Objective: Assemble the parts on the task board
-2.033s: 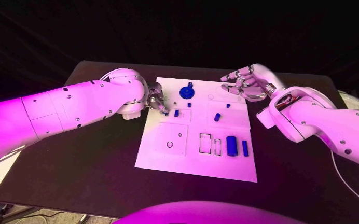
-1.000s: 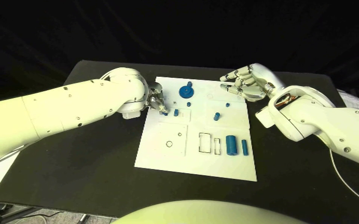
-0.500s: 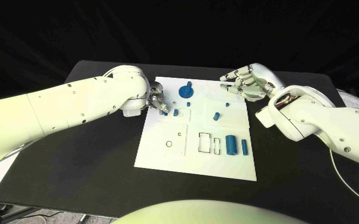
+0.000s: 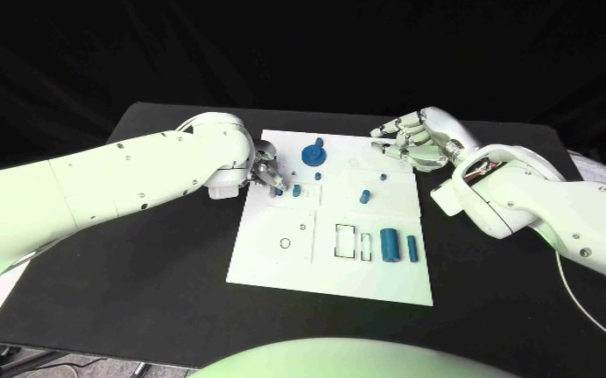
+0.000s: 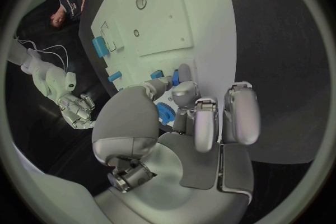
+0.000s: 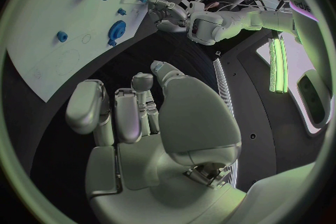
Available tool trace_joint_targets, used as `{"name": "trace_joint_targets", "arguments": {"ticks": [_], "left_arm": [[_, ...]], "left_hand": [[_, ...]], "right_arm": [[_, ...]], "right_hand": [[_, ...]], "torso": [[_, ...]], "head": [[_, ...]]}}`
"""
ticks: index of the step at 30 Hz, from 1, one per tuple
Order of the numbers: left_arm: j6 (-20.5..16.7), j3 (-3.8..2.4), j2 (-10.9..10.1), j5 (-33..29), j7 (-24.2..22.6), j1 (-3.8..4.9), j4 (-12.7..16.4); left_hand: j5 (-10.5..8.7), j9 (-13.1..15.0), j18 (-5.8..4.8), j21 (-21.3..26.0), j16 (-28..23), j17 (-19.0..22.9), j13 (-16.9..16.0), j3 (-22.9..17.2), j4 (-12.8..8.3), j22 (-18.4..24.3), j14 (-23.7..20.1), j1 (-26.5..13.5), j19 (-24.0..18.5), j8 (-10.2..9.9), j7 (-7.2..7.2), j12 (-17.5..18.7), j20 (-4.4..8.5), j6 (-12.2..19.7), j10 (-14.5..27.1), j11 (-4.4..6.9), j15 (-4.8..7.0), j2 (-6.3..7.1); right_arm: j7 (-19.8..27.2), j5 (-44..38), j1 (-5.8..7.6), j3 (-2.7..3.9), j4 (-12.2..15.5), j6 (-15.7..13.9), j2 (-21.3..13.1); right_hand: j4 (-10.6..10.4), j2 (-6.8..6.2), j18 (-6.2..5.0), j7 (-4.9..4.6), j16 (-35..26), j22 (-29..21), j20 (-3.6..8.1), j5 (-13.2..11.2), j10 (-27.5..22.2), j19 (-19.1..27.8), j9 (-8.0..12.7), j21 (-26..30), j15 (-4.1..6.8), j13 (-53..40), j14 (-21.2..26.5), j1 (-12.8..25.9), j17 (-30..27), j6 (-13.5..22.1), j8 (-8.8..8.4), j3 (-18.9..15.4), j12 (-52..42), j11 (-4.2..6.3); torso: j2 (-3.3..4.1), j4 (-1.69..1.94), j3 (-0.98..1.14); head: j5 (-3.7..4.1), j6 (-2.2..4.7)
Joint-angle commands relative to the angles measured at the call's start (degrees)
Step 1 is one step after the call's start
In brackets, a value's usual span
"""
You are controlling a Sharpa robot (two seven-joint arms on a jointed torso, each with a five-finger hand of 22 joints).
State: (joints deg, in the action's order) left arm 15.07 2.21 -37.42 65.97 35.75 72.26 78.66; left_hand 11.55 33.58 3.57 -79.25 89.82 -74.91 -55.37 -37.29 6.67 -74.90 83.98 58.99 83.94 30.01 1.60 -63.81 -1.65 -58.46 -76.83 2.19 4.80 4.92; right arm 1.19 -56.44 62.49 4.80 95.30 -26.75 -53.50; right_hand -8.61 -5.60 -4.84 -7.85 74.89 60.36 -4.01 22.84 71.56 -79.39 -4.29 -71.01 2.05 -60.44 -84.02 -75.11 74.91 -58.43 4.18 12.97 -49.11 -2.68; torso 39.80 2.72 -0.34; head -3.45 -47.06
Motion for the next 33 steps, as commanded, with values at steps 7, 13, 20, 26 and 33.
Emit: {"name": "trace_joint_targets", "arguments": {"ticks": [7, 13, 20, 26, 33], "left_arm": [[0.1, 0.27, 0.5, 0.3, 0.3, -0.39, -0.2], [-0.1, 0.27, 0.5, 0.5, 0.4, -0.38, -0.4], [-1.0, 0.09, 0.1, 0.5, 0.3, -0.39, -0.1], [-2.1, -0.09, -0.9, 0.3, 0.2, -0.39, 0.7], [-5.7, -0.45, -2.7, -2.1, -1.2, -0.35, 2.3]], "left_hand": [[0.21, 0.1, -0.89, -0.5, 0.2, -15.1, -0.4, 0.9, 0.6, -6.7, 6.0, -1.6, 1.6, -0.3, -0.14, -0.5, 0.53, -1.0, -0.8, 0.22, 0.53, 0.24], [0.14, 0.1, -0.92, -0.6, 0.2, -15.1, -0.5, 2.1, 1.2, -6.8, 6.0, -2.8, 1.6, -0.5, -0.23, -0.6, 0.61, -1.4, -0.9, 0.29, 0.61, 0.86], [-3.69, 0.0, -0.9, -0.4, 0.2, -15.1, -0.7, 12.6, 6.0, -6.9, 6.0, -8.1, 1.6, -1.0, -0.37, -0.7, 0.73, -2.4, -1.1, 0.37, 0.73, 4.19], [-3.69, 0.0, -0.9, -0.3, 0.2, -15.1, -0.9, 19.0, 8.0, -7.0, 6.0, -6.4, 1.7, -1.6, -0.43, -0.5, 0.88, -2.7, -1.1, 0.45, 0.8, 3.25], [-3.5, 0.0, -0.7, 0.6, 0.2, -15.1, 0.2, 23.5, 9.8, -6.5, 6.0, -4.8, 1.4, -2.0, -0.31, 0.6, 0.89, -2.4, -0.4, 0.35, 0.79, 1.57]], "right_arm": [[0.4, -0.1, -0.04, 0.01, 0.1, 0.2, 0.0], [0.3, -0.1, -0.04, 0.01, 0.1, 0.2, -0.1], [0.3, 0.0, -0.04, 0.01, 0.1, 0.0, -0.1], [0.2, 0.0, -0.04, 0.01, 0.0, 0.1, -0.1], [0.0, 0.0, -0.08, 0.01, -0.1, 0.1, -0.1]], "right_hand": [[-0.1, 0.16, -0.88, 0.01, -0.2, -0.1, 0.1, 0.1, -0.3, 0.3, -0.1, 0.2, -0.15, 0.0, -3.0, 0.1, 1.9, -0.3, 0.21, 0.1, 0.2, 0.1], [-0.1, 0.16, -0.88, 0.01, -0.2, -0.1, 0.1, 0.1, -0.3, 0.3, -0.1, 0.2, -0.15, 0.0, -3.0, 0.1, 1.9, -0.3, 0.21, 0.1, 0.2, 0.1], [-0.2, 0.04, -0.92, -0.03, -0.4, -0.3, 0.09, 0.2, -0.4, 0.4, -0.1, 0.4, -0.16, 0.3, -3.0, 0.3, 1.8, -0.2, 0.17, 0.0, 0.5, 0.07], [-0.1, 0.04, -0.92, -0.02, -0.4, -0.3, 0.09, 0.2, -0.4, 0.4, -0.1, 0.4, -0.17, 0.3, -3.0, 0.3, 1.8, -0.2, 0.16, 0.0, 0.5, 0.07], [-0.1, 0.08, -0.92, -0.01, -0.4, -0.3, 0.09, 0.2, -0.4, 0.4, -0.1, 0.4, -0.16, 0.3, -3.0, 0.2, 1.8, -0.2, 0.16, 0.1, 0.5, 0.09]], "torso": [[0.02, -0.01, -0.02], [0.0, -0.03, 0.01], [-0.01, 0.04, -0.05], [-0.01, 0.04, -0.11], [-0.05, 0.12, -0.1]], "head": [[0.01, 0.07], [0.04, 0.03], [0.2, -0.06], [0.39, -0.04], [0.65, -0.03]]}}
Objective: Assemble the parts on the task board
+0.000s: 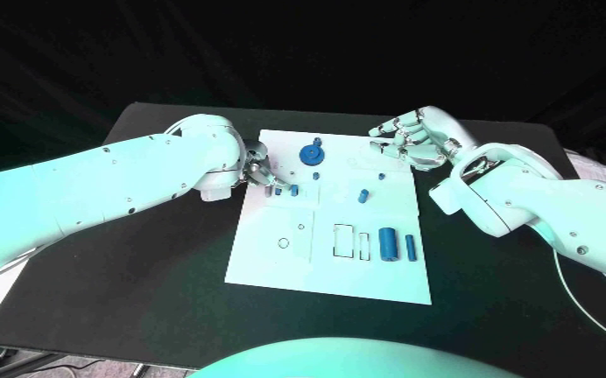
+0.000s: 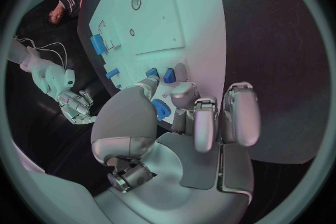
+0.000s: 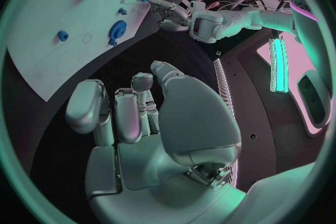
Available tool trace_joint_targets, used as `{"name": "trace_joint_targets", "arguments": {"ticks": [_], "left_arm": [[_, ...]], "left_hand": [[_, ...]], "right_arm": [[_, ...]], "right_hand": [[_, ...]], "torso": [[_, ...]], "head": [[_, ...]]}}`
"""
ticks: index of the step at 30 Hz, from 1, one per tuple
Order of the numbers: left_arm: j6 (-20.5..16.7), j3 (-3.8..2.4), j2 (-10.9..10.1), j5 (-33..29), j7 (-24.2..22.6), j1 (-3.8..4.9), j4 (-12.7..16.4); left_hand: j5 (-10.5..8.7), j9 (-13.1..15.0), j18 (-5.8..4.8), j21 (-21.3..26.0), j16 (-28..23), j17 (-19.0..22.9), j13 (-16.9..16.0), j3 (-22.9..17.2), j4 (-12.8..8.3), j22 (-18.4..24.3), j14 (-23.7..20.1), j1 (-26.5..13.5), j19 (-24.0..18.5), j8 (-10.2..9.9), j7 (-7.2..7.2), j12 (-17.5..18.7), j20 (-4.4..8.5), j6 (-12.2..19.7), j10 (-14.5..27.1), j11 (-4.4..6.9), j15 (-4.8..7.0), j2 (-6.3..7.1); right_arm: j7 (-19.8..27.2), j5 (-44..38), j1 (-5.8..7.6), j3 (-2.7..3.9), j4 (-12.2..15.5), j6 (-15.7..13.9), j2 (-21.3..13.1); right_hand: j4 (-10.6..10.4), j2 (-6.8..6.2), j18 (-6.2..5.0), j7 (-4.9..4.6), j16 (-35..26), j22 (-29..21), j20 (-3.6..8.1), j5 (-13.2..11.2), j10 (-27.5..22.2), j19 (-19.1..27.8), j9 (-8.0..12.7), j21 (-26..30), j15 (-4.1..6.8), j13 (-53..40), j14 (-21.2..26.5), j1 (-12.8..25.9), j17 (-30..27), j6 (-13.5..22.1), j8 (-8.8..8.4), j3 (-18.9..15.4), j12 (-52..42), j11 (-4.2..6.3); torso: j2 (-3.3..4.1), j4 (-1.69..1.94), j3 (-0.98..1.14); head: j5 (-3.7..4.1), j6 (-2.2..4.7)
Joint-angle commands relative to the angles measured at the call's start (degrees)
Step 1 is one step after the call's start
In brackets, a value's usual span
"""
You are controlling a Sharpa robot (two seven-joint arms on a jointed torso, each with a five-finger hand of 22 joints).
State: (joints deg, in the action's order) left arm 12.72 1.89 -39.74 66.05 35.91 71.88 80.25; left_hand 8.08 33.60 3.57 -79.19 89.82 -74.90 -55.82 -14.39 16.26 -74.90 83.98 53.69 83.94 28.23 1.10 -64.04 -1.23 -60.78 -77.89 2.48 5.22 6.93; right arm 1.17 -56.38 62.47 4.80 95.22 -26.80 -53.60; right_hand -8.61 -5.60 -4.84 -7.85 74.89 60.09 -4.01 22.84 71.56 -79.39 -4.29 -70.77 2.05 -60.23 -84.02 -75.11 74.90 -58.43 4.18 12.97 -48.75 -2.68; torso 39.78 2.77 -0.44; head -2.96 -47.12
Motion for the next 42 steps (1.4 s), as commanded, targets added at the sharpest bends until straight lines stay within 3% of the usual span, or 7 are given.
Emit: {"name": "trace_joint_targets", "arguments": {"ticks": [1, 6, 12, 22, 29, 35, 42], "left_arm": [[-4.1, -0.17, -0.6, -2.7, -1.8, 0.05, 0.9], [-9.4, -0.29, -1.3, -6.5, -5.5, 0.09, 1.9], [-17.5, -0.35, -2.3, -12.4, -12.6, 0.1, 1.9], [-24.3, -0.35, -2.4, -12.0, -22.8, 0.11, 0.7], [-25.7, -0.08, 0.5, -2.1, -28.3, 0.09, -1.6], [-26.5, 0.53, 3.6, 7.6, -32.7, 0.0, -3.5], [-23.5, 0.85, 6.2, 15.9, -32.3, -0.18, -5.5]], "left_hand": [[0.01, -0.1, -0.64, 0.8, 0.2, -15.1, 1.0, 0.9, 0.2, -6.3, 6.0, 0.7, 1.3, -0.3, 0.26, 1.1, 0.45, 0.0, 0.9, 0.01, 0.34, -0.74], [0.24, -0.6, -0.01, 3.6, 0.2, -15.1, 7.0, 2.3, 0.0, -4.4, 6.0, 4.6, 0.1, -1.0, 1.05, 6.2, 0.1, 2.2, 4.5, -0.68, -0.11, -2.93], [0.21, -1.0, 0.66, 6.7, -0.9, -13.3, 13.0, 4.6, 0.4, -2.3, 5.5, 5.4, -1.2, -1.4, 1.72, 11.4, -0.3, 3.6, 8.1, -1.26, -0.53, -2.4], [0.37, -3.3, 5.72, 35.7, -16.8, 5.9, 20.7, 7.0, -0.8, 17.6, -1.8, 13.6, -13.2, -2.4, 5.05, 19.9, -2.62, 10.6, 18.0, -4.34, -3.1, -2.66], [0.32, -5.1, 6.89, 45.3, -25.1, 14.1, 23.7, 4.3, -4.8, 24.5, -5.3, 25.1, -15.6, -2.2, 5.76, 22.6, -3.22, 12.0, 20.7, -4.88, -3.66, -2.25], [-0.16, -11.9, 6.77, 49.9, -38.5, 27.0, 33.6, -1.4, -7.7, 27.6, -11.9, 32.5, -16.7, -8.4, 6.85, 33.7, -4.41, 11.9, 24.6, -6.62, -4.77, -0.21], [-0.38, -17.1, 6.75, 49.6, -34.0, 24.0, 41.7, -2.7, -8.4, 27.6, -7.0, 31.8, -13.1, -13.2, 6.6, 40.9, -4.34, 8.1, 22.2, -6.97, -4.89, 2.83]], "right_arm": [[0.0, -0.1, -0.07, 0.01, -0.1, 0.1, 0.0], [-0.1, -0.1, -0.1, 0.01, -0.2, 0.2, 0.1], [-0.1, -0.1, -0.25, 0.01, -0.3, 0.3, 0.1], [0.0, 0.0, -0.74, 0.01, -0.4, 0.3, 0.2], [0.1, 0.0, -0.85, 0.01, -0.4, 0.3, 0.3], [0.2, 0.0, -0.9, 0.01, -0.5, 0.3, 0.5], [0.3, 0.0, -0.93, 0.01, -0.5, 0.1, 0.7]], "right_hand": [[-0.1, 0.08, -0.92, -0.01, -0.4, 0.0, 0.09, 0.2, -0.4, 0.4, -0.1, 0.2, -0.16, 0.1, -3.0, 0.2, 1.8, -0.2, 0.16, 0.1, 0.1, 0.09], [-0.1, 0.14, -0.92, 0.0, -0.4, 0.0, 0.09, 0.3, -0.4, 0.4, -0.1, 0.2, -0.16, 0.1, -3.0, 0.2, 1.8, -0.2, 0.16, 0.1, 0.1, 0.1], [-0.1, 0.14, -0.92, 0.0, -0.4, 0.0, 0.09, 0.3, -0.4, 0.4, -0.1, 0.2, -0.16, 0.1, -3.0, 0.2, 1.8, -0.2, 0.16, 0.1, 0.1, 0.1], [-0.1, 0.16, -0.92, 0.0, -0.4, 0.0, 0.1, 0.4, -0.4, 0.4, -0.1, 0.2, -0.15, 0.1, -3.0, 0.1, 1.8, -0.2, 0.16, 0.2, 0.1, 0.1], [-0.1, 0.17, -0.92, 0.0, -0.4, 0.0, 0.1, 0.5, -0.4, 0.4, -0.1, 0.2, -0.15, 0.1, -3.0, 0.1, 1.8, -0.2, 0.16, 0.2, 0.1, 0.11], [-0.1, 0.18, -0.92, 0.0, -0.5, 0.0, 0.1, 0.5, -0.4, 0.4, -0.1, 0.2, -0.15, 0.1, -3.0, 0.1, 1.7, -0.2, 0.16, 0.2, 0.2, 0.11], [0.0, 0.22, -0.92, 0.0, -0.5, -0.1, 0.1, 0.6, -0.5, 0.4, -0.1, 0.2, -0.14, 0.1, -3.0, 0.1, 1.7, -0.2, 0.16, 0.3, 0.2, 0.11]], "torso": [[-0.04, 0.07, 0.0], [0.0, 0.01, -0.04], [-0.02, -0.04, 0.03], [0.06, 0.02, 0.09], [0.09, -0.12, -0.02], [0.15, -0.13, 0.01], [0.15, -0.07, 0.04]], "head": [[0.17, 0.02], [0.17, 0.14], [0.29, 0.28], [0.38, 0.58], [0.76, 0.96], [1.08, 1.25], [1.31, 1.34]]}}
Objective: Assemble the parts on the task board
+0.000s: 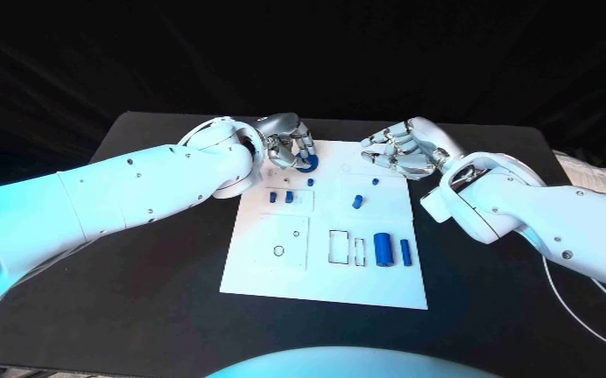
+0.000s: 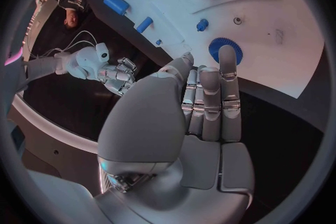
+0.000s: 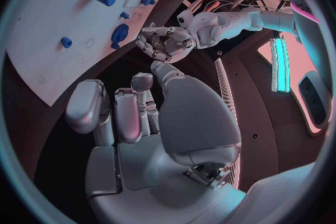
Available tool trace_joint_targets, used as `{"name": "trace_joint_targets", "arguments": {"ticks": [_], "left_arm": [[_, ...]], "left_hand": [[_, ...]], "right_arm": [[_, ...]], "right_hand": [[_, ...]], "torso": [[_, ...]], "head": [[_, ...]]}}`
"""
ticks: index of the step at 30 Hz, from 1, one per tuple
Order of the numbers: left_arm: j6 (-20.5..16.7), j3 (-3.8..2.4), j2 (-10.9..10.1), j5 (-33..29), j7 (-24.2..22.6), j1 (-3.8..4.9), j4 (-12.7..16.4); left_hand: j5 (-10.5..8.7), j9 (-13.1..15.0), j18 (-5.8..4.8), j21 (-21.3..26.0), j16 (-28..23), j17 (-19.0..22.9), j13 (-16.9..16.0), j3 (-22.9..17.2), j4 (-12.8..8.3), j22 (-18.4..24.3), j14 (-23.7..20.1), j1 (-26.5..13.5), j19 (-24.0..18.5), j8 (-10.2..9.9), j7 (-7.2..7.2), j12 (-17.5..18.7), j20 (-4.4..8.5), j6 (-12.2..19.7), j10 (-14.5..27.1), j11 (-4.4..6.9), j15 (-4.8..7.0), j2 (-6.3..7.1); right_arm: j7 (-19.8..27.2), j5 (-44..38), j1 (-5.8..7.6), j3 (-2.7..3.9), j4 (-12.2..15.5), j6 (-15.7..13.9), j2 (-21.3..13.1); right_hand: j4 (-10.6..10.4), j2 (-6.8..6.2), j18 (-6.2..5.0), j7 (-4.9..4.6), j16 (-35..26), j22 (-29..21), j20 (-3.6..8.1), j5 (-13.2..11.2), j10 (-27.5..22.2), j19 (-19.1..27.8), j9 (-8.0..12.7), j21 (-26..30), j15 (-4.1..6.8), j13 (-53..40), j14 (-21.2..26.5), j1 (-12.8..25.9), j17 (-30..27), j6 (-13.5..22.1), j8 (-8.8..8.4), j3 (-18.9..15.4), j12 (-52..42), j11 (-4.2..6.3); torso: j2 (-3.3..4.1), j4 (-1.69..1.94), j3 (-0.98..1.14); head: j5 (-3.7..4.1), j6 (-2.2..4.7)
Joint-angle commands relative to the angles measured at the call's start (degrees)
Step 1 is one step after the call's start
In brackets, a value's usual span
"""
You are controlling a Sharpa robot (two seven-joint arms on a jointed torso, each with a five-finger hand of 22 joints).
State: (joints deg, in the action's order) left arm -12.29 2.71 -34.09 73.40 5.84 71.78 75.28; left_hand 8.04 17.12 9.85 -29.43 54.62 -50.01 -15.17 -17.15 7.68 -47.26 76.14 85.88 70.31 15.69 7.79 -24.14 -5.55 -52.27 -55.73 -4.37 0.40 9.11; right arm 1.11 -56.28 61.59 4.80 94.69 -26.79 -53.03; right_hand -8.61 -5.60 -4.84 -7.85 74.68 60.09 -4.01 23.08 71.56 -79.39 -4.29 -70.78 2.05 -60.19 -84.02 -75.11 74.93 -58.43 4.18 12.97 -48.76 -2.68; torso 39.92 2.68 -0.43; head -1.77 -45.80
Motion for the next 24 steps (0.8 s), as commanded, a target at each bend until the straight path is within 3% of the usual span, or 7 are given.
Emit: {"name": "trace_joint_targets", "arguments": {"ticks": [1, 9, 14, 24], "left_arm": [[2.3, 0.06, 0.7, 9.3, -2.1, -0.13, -0.7], [6.6, 0.16, 2.4, 12.3, -1.2, -0.65, -2.2], [8.4, 0.16, 3.1, 12.9, -0.8, -0.98, -2.8], [9.8, 0.14, 3.9, 13.1, 0.1, -1.36, -3.2]], "left_hand": [[-0.33, -1.0, 0.49, -0.4, 2.8, -2.3, 1.8, 0.2, 0.3, -0.2, 1.8, -0.8, 1.1, -1.1, -0.16, 1.8, -0.04, -0.6, 0.1, -0.18, -0.11, 0.96], [-0.32, -3.6, -2.05, -17.4, 17.3, -15.8, 5.9, 0.7, 0.4, -12.3, 8.4, -2.0, 9.2, -3.6, -0.46, 5.1, 0.39, -3.3, -2.6, 0.06, 0.12, 1.11], [-0.45, -4.5, -3.22, -25.0, 19.0, -16.5, 7.3, 1.2, 0.8, -17.8, 9.6, -3.1, 11.8, -4.7, -0.79, 6.2, 0.73, -4.5, -4.7, 0.45, 0.52, 1.18], [-0.51, -4.9, -3.62, -27.4, 18.9, -15.6, 8.1, 1.5, 1.0, -19.7, 9.7, -3.4, 12.6, -5.2, -0.72, 6.9, 0.9, -5.7, -5.9, 0.58, 0.68, 0.82]], "right_arm": [[0.4, -0.1, -0.05, 0.01, 0.0, 0.0, 0.1], [0.7, -0.1, -0.05, 0.01, -0.1, -1.6, 0.3], [0.8, -0.2, -0.05, 0.01, -0.1, -2.5, 0.4], [0.8, -0.4, -0.06, 0.01, -0.2, -3.1, 0.5]], "right_hand": [[0.0, 0.22, -0.93, 0.0, -0.3, -0.1, 0.1, 0.3, -0.5, 0.4, -0.1, 0.2, -0.14, 0.1, -3.0, 0.1, 1.7, -0.2, 0.16, 0.3, 0.2, 0.11], [0.1, 0.3, -1.07, -0.07, -0.6, -0.9, 0.1, 0.6, -2.0, 0.7, 0.0, 0.8, -0.17, 2.1, -2.9, -0.2, 1.4, 0.1, 0.04, 0.5, 3.0, 0.07], [0.2, 0.46, -1.15, -0.12, -1.0, -1.4, 0.08, 1.0, -2.6, 0.9, 0.0, 1.2, -0.19, 3.1, -2.8, -0.4, 1.2, 0.2, 0.0, 0.9, 4.3, 0.04], [0.4, 0.49, -1.2, -0.15, -1.2, -1.7, 0.06, 1.7, -2.9, 1.0, 0.0, 1.4, -0.2, 3.8, -2.8, -0.6, 1.0, 0.2, 0.0, 1.2, 5.0, 0.01]], "torso": [[0.0, 0.03, 0.01], [-0.07, 0.04, -0.01], [-0.03, -0.02, 0.01], [-0.12, 0.11, 0.04]], "head": [[0.19, -0.03], [0.3, -0.1], [0.35, -0.12], [0.42, -0.13]]}}
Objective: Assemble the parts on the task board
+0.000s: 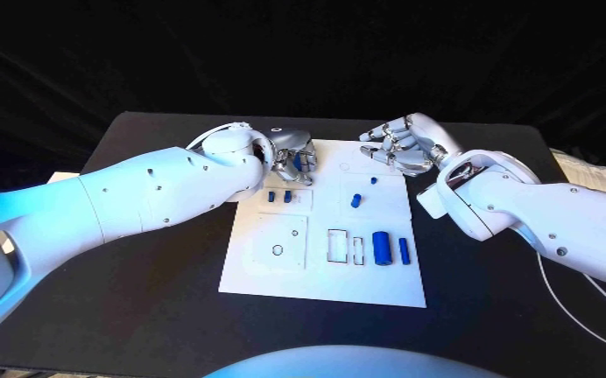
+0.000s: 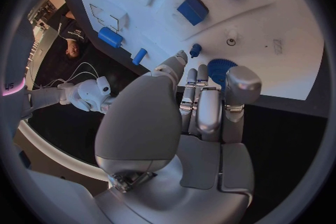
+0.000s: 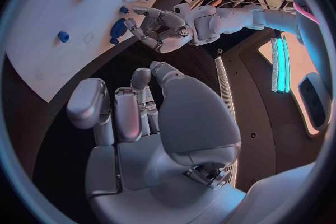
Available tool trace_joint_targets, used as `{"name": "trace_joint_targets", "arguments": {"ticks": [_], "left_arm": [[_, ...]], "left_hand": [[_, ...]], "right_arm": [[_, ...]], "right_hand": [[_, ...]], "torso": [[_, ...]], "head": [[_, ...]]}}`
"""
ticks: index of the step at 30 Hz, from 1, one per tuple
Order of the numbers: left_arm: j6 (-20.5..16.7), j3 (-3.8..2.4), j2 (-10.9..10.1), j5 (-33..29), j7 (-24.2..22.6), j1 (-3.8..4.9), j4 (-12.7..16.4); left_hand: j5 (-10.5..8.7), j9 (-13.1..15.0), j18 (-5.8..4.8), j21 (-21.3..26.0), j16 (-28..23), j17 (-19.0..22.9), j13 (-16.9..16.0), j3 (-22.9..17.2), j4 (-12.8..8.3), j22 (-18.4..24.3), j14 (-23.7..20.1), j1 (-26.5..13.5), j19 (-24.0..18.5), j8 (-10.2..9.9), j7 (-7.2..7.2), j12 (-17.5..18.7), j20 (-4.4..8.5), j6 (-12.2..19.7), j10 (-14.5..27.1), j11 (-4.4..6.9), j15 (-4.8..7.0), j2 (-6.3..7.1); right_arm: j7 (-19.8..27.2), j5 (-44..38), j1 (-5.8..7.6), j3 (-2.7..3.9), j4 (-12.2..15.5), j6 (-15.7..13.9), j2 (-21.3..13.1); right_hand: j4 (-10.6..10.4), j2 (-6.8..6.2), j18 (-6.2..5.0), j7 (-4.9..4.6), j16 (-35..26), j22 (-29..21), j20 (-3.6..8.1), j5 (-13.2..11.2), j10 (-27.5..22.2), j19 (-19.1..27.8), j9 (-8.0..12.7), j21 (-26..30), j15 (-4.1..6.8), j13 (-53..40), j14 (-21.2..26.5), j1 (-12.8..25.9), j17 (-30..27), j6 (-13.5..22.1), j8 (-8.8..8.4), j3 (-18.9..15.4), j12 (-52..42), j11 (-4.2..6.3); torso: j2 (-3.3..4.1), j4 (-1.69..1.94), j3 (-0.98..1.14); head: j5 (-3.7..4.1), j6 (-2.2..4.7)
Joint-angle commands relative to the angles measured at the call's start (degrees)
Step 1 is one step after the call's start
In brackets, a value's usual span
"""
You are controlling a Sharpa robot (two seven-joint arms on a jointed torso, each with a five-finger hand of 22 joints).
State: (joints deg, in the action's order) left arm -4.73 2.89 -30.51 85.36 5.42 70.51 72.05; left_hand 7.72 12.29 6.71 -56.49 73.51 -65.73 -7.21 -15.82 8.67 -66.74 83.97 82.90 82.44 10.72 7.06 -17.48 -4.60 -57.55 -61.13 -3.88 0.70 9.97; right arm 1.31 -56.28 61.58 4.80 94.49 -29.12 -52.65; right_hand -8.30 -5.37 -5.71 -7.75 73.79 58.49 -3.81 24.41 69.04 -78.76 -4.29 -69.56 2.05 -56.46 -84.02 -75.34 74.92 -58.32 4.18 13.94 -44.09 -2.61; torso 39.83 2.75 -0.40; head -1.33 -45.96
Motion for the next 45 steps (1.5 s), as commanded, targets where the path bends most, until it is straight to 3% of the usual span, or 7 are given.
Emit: {"name": "trace_joint_targets", "arguments": {"ticks": [1, 12, 18, 31, 38, 45], "left_arm": [[2.4, -0.04, 0.4, 1.1, 0.6, -0.13, 0.0], [3.2, -0.05, 2.0, 1.8, 2.1, -0.54, -1.6], [4.7, -0.06, 2.5, 1.9, 2.9, -0.76, -2.6], [6.6, -0.06, 3.1, 2.3, 5.1, -0.9, -3.2], [5.8, -0.06, 3.4, 2.3, 4.4, -1.04, -3.4], [3.1, -0.07, 3.1, 2.3, 3.6, -1.15, -3.2]], "left_hand": [[-0.18, -0.1, -0.5, -0.5, 0.0, 0.2, 0.1, 0.2, 0.0, -0.3, 1.8, -0.4, 0.5, -0.3, 0.0, 0.3, -0.04, -0.5, -0.6, 0.1, 0.39, -0.09], [-0.05, -0.6, -0.72, -1.9, 0.0, 1.1, 1.0, -1.3, -0.6, -1.5, 1.8, 0.9, 0.8, -0.8, -0.09, 1.4, 0.09, -1.9, -1.9, 0.25, 0.52, -1.34], [-0.03, -0.8, -0.83, -2.6, 0.2, 1.3, 1.5, -2.5, -1.4, -2.2, 1.8, 1.8, 0.8, -1.0, -0.17, 2.0, 0.16, -2.8, -2.8, 0.37, 0.63, -1.62], [-0.02, -1.1, -0.92, -3.1, 0.3, 1.5, 1.9, -3.6, -1.8, -2.8, 1.8, 1.9, 0.8, -1.5, -0.05, 2.8, 0.18, -3.1, -3.1, 0.3, 0.57, -1.72], [-0.02, -1.2, -1.03, -3.9, 0.6, 1.6, 2.0, -4.9, -2.3, -3.5, 1.8, 2.2, 0.9, -1.5, -0.17, 3.0, 0.24, -4.2, -4.4, 0.51, 0.72, -2.33], [-0.23, -1.1, -1.47, -6.7, 0.8, 2.1, 1.9, -8.1, -4.8, -5.6, 1.7, 3.8, 1.4, -1.5, -0.14, 3.7, 0.68, -6.3, -7.5, 0.97, 1.19, -3.2]], "right_arm": [[0.6, -0.4, -0.04, 0.01, 0.0, -0.8, 0.1], [0.6, -0.5, -0.04, 0.01, -0.1, -0.4, 0.2], [0.5, -0.5, -0.04, 0.01, -0.1, -0.1, 0.1], [0.6, -0.3, -0.04, 0.01, -0.1, 0.8, 0.2], [0.6, -0.2, -0.04, 0.01, -0.1, 0.9, 0.2], [0.7, -0.2, -0.04, 0.01, -0.1, 1.0, 0.2]], "right_hand": [[0.1, 0.26, -0.32, -0.25, -0.3, -0.1, -0.14, 0.3, -0.4, 0.4, 0.0, 0.2, -0.2, 0.0, -2.8, -0.4, 1.0, 0.1, 0.0, 0.3, 0.4, -0.05], [0.1, 0.28, -0.32, -0.26, -0.4, -0.1, -0.15, 0.5, -0.5, 0.4, 0.0, 0.2, -0.21, 0.2, -2.8, -0.4, 1.0, 0.1, 0.01, 0.4, 0.5, -0.05], [0.1, 0.28, -0.32, -0.26, -0.4, -0.1, -0.15, 0.5, -0.5, 0.4, 0.0, 0.2, -0.21, 0.2, -2.8, -0.4, 1.0, 0.1, 0.01, 0.4, 0.5, -0.05], [0.1, 0.27, -0.33, -0.27, -0.3, -0.1, -0.15, 0.6, -0.4, 0.3, 0.0, 0.3, -0.21, 0.2, -2.8, -0.5, 1.1, 0.1, 0.01, 0.4, 0.5, -0.06], [0.1, 0.27, -0.33, -0.27, -0.3, -0.1, -0.15, 0.6, -0.4, 0.3, 0.0, 0.3, -0.21, 0.2, -2.8, -0.5, 1.1, 0.1, 0.01, 0.4, 0.5, -0.06], [0.1, 0.31, -0.31, -0.27, -0.3, 0.0, -0.15, 0.7, -0.3, 0.3, 0.0, 0.2, -0.21, 0.1, -2.8, -0.4, 1.1, 0.1, 0.03, 0.5, 0.4, -0.06]], "torso": [[-0.03, 0.05, 0.02], [0.02, -0.04, 0.02], [-0.01, 0.09, 0.01], [0.01, -0.04, 0.0], [0.0, 0.05, 0.01], [-0.03, -0.04, 0.0]], "head": [[-0.01, 0.05], [-0.12, -0.03], [-0.14, -0.08], [-0.24, -0.2], [-0.25, -0.18], [-0.17, -0.15]]}}
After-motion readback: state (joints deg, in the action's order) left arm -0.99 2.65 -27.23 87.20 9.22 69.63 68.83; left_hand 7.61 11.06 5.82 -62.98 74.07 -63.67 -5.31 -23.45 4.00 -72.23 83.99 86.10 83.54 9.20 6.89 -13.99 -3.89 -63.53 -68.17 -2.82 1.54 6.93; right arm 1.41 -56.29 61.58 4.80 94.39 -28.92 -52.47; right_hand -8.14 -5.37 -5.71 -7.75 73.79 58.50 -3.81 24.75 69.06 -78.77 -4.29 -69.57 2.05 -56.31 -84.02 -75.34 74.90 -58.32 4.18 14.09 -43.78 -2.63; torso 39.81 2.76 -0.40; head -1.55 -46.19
